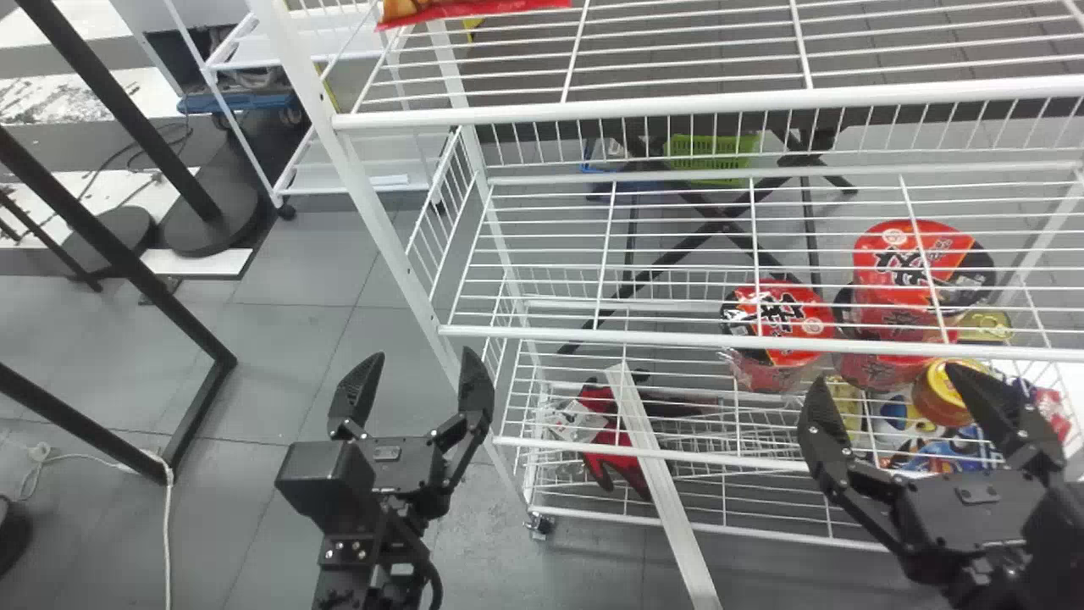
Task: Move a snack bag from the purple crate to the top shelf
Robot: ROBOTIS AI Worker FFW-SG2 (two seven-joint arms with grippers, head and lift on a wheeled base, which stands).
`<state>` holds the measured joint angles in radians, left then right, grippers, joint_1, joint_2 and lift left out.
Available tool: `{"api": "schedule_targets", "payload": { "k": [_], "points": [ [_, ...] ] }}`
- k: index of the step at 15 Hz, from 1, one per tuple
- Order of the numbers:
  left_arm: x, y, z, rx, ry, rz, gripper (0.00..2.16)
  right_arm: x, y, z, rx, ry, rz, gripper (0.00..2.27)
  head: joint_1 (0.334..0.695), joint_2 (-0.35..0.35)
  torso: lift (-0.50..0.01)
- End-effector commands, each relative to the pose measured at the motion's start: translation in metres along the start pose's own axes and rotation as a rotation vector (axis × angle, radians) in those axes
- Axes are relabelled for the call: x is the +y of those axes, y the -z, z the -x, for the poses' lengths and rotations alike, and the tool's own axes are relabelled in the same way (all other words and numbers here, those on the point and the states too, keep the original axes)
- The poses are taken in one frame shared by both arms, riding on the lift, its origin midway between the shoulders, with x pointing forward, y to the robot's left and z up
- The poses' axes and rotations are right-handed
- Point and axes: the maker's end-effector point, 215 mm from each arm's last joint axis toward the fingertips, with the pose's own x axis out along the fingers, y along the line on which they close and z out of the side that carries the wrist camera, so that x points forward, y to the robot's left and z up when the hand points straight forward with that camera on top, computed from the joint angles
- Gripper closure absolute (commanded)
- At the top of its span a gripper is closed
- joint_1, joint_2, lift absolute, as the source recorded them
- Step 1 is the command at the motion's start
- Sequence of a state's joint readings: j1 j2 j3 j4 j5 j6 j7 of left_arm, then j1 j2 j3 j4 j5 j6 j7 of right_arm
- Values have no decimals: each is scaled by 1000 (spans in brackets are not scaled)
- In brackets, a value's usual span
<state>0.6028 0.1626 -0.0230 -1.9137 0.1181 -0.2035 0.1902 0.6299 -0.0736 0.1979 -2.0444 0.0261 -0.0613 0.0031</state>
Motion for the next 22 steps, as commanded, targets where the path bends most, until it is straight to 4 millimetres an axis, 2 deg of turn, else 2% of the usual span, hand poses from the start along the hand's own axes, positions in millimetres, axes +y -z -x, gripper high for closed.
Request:
{"api": "schedule_targets", "payload": {
  "k": [1, 22],
  "points": [
    [0, 1, 0, 1, 0, 0, 161, 0, 1, 0, 0, 0, 0, -2, 695, 220, -339],
    [0, 2, 0, 3, -2, 0, 161, 1, 2, 0, 2, 1, -2, -2, 695, 221, -422]
  ]
}}
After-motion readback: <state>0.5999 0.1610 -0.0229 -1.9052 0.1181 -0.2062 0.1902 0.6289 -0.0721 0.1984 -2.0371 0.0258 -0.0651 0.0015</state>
